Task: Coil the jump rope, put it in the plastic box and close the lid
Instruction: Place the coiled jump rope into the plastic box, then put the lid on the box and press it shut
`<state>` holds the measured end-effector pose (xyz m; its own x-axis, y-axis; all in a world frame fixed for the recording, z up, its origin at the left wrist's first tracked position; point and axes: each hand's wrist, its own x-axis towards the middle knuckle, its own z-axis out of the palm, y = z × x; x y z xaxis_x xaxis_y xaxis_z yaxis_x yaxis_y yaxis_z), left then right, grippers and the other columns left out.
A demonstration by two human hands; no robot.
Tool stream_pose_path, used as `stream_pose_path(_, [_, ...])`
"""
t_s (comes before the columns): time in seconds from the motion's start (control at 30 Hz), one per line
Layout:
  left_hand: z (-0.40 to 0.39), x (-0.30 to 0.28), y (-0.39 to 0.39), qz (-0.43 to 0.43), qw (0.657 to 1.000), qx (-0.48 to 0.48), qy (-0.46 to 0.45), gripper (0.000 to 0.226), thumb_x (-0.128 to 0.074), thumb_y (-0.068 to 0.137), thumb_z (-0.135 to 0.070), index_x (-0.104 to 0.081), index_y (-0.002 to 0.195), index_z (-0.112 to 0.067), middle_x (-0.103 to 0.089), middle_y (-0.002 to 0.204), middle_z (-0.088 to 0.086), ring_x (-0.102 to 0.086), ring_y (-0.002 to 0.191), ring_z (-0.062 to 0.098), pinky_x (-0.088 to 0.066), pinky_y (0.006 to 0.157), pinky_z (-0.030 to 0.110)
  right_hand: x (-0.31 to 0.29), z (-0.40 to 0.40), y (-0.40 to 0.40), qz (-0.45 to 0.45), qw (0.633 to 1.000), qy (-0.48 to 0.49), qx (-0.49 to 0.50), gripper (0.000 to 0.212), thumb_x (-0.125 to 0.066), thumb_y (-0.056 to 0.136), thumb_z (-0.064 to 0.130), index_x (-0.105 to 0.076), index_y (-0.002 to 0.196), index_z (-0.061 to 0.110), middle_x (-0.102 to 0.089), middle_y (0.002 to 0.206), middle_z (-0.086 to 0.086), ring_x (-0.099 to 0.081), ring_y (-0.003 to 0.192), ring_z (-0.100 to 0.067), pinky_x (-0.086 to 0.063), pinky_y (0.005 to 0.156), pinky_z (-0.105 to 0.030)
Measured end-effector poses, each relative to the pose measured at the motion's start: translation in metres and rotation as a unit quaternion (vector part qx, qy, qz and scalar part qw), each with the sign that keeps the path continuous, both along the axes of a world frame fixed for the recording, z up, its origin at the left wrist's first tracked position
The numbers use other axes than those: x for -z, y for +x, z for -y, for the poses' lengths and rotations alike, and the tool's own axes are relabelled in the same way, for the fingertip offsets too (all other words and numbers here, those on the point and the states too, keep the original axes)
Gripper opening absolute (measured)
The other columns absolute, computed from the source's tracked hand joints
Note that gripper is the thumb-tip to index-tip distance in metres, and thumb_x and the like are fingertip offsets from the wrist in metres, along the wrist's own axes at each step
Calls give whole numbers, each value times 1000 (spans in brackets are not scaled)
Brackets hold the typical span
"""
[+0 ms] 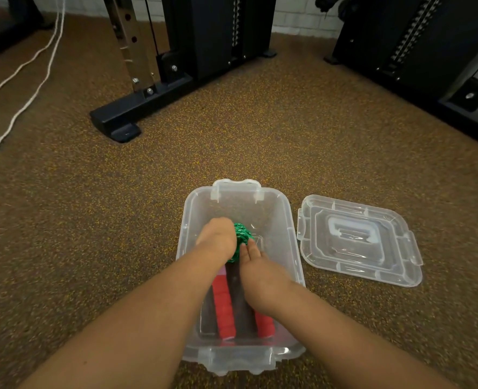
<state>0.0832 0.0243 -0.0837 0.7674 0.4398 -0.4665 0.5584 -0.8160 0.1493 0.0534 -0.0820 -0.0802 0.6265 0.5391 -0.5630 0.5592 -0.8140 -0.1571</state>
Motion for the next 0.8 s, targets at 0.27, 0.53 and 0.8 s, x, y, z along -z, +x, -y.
stream_pose_path(0.27, [0, -56, 8, 81, 993, 86, 31, 25, -50, 90, -13, -67, 108, -9, -68, 109, 10, -63, 102, 29, -50, 80, 35, -72, 114, 10, 155, 907, 391, 2, 35, -52, 94, 17, -58, 125, 31, -65, 114, 18, -61, 104, 1, -50, 90, -20])
stream_pose_path(0.53, [128, -96, 14, 247, 932, 238, -121, 37, -49, 91, -12, -53, 127, -15, -52, 132, 7, -50, 122, 26, -42, 102, 39, 6, 238, 39, 167, 941, 252, 154, 32, -54, 92, 19, -56, 123, 28, -58, 123, 11, -56, 116, -12, -44, 91, -25])
stream_pose_path(0.8, [242, -7, -14, -29, 945, 324, -22, 89, -54, 87, -10, 10, 149, -5, 17, 159, 12, 15, 146, 27, 7, 119, 43, 57, 262, 66, 108, 982, 72, 139, 59, -49, 93, 28, -24, 146, 20, -22, 156, -10, -16, 145, -26, -17, 118, -38])
